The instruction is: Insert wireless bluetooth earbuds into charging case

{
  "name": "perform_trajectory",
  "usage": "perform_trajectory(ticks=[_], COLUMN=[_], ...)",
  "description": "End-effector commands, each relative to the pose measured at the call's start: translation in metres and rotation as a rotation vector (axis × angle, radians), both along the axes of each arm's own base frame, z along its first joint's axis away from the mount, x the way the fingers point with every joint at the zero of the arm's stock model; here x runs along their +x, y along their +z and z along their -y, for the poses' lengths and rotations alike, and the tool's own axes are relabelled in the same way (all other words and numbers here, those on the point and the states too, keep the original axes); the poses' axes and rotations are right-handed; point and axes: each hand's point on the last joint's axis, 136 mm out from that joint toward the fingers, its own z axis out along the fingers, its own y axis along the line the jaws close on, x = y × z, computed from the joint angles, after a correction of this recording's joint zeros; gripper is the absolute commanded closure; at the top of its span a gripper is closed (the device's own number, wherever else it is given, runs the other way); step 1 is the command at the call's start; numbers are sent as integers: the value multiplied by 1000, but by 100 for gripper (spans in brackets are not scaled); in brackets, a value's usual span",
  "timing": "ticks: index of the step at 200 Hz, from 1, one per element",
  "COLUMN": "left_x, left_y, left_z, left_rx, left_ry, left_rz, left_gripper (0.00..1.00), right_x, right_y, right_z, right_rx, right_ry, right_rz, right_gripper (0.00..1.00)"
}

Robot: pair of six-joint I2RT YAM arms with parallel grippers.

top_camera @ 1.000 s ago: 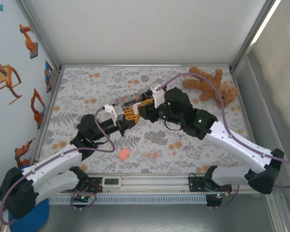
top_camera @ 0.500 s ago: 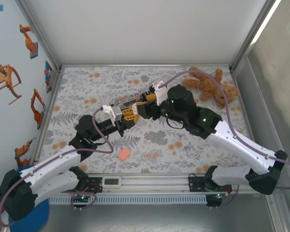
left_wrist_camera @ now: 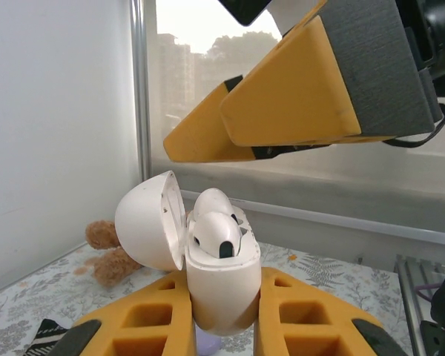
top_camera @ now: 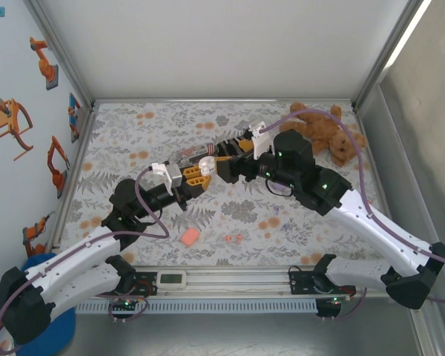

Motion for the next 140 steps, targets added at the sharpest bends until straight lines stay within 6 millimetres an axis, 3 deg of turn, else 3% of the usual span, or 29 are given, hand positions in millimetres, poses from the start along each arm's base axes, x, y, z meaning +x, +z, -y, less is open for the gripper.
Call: perform_trajectory(ticks=[1, 22, 81, 140], left_x=[-6, -7, -10, -10], left_y=[3, 3, 4, 5], left_z=[-1, -1, 2, 2], left_rx=[-17, -14, -14, -14], left_ry=[-17, -27, -46, -48], left_rz=[4, 4, 6, 7], left_gripper=[95, 95, 95, 95], right_x=[-13, -13, -25, -32], right_y=[21, 21, 6, 5], right_z=[-5, -2, -18, -31], right_rx=[193, 285, 306, 321], right_ry=[152, 206, 336, 413], right_rz=[-47, -102, -206, -243], right_gripper=[1, 0, 2, 3])
